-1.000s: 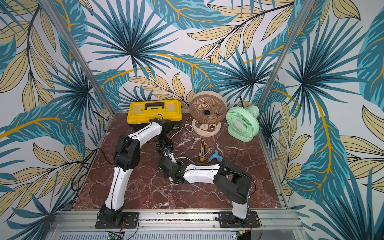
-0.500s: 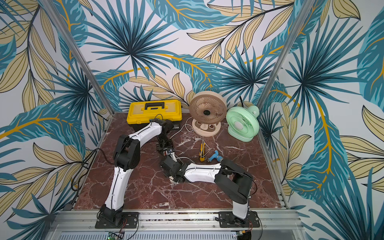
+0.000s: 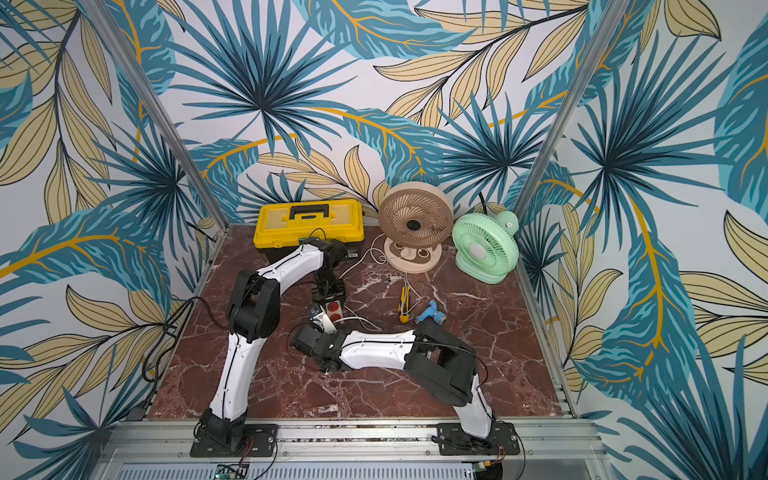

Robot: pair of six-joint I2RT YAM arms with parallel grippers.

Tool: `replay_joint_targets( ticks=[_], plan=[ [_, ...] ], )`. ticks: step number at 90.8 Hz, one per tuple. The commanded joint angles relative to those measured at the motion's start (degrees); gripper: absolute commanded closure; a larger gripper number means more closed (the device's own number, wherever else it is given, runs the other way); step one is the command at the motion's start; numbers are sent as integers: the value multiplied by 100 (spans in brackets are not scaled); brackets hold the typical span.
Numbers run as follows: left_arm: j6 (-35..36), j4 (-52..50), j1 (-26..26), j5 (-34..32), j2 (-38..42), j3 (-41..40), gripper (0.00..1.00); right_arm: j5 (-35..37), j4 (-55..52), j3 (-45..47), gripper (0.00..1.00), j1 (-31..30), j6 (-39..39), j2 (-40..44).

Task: Unplug the desk fan from the power strip
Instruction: Remove the plug from the socket.

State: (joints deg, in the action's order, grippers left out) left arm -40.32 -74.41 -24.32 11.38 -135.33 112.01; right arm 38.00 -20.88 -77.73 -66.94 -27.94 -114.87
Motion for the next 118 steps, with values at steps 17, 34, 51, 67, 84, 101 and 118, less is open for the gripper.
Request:
replay_joint_targets(
  ticks=[17,34,51,67,84,101,118],
  plan=[
    [162,721,37,-678,-846,-449,100,700,-135,-375,100,-259,421,96],
    [164,721,37,-670,-853,-442,100,681,-135,-322,100,-235,333,159],
    [167,714,32,-663,-855,-442,100,266,14,12,100,45,-93,433],
    [172,707,32,-674,-852,-442,100,-1036,691,870,100,718,-834,999],
    [165,700,37,-674,-855,-445,100,-1714,1185,1413,100,1129,-1213,1323],
    [167,700,38,-678,-846,-448,100,-1749,1189,1388,100,1135,-1234,1260],
    [163,706,37,-685,-841,-465,100,-1761,1174,1325,100,1132,-1207,1158]
  ],
)
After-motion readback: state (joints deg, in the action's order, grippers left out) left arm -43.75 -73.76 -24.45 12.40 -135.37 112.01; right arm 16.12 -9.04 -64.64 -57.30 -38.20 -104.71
